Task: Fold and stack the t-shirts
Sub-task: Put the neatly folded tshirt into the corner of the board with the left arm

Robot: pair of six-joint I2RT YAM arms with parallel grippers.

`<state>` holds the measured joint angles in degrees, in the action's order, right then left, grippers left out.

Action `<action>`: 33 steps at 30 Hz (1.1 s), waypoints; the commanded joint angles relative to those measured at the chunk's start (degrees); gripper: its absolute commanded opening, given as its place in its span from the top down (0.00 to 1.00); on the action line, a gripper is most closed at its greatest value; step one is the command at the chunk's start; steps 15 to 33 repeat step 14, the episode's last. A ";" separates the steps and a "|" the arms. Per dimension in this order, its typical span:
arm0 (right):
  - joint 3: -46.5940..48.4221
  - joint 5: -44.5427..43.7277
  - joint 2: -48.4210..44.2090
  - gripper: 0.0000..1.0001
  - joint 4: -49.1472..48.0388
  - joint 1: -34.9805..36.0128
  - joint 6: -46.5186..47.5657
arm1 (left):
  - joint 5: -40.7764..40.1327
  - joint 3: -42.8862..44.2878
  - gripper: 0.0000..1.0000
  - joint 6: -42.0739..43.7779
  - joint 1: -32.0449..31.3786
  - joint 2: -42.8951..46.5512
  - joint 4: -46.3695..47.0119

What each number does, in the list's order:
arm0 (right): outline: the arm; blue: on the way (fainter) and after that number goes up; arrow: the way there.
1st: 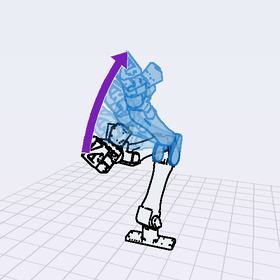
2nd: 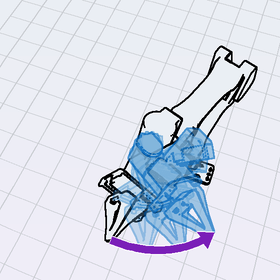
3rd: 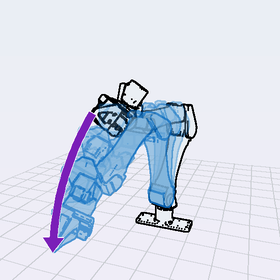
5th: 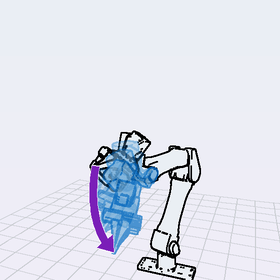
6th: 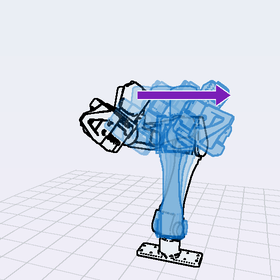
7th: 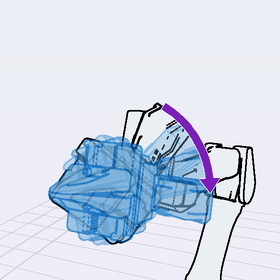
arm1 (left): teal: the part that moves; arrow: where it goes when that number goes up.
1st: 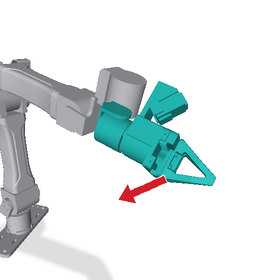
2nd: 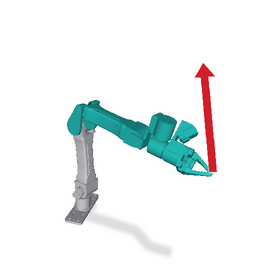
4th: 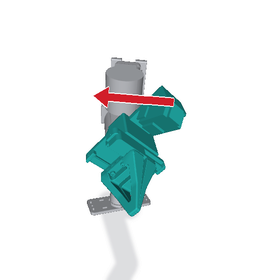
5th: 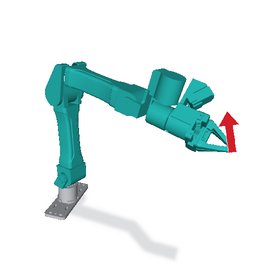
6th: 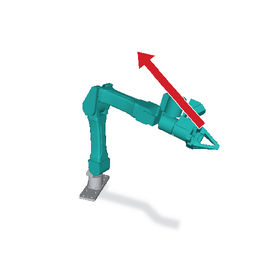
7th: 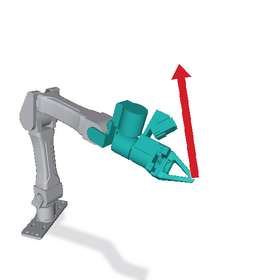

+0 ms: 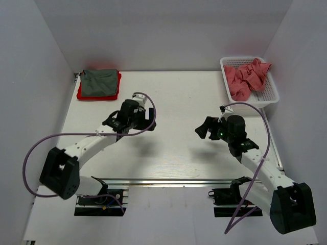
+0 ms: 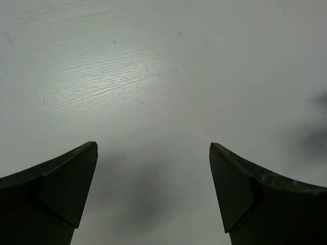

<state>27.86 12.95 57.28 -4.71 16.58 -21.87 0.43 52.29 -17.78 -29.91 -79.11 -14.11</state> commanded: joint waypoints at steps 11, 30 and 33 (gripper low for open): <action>-4.83 0.15 -5.33 0.10 -6.54 -0.14 -3.70 | -11.68 -5.53 0.00 -1.12 -5.94 14.07 1.54; -5.71 -0.29 -5.24 0.10 -7.42 0.03 -4.23 | -12.20 -5.53 0.00 -1.12 -6.56 14.94 0.84; -5.71 -0.29 -5.24 0.10 -7.42 0.03 -4.23 | -12.20 -5.53 0.00 -1.12 -6.56 14.94 0.84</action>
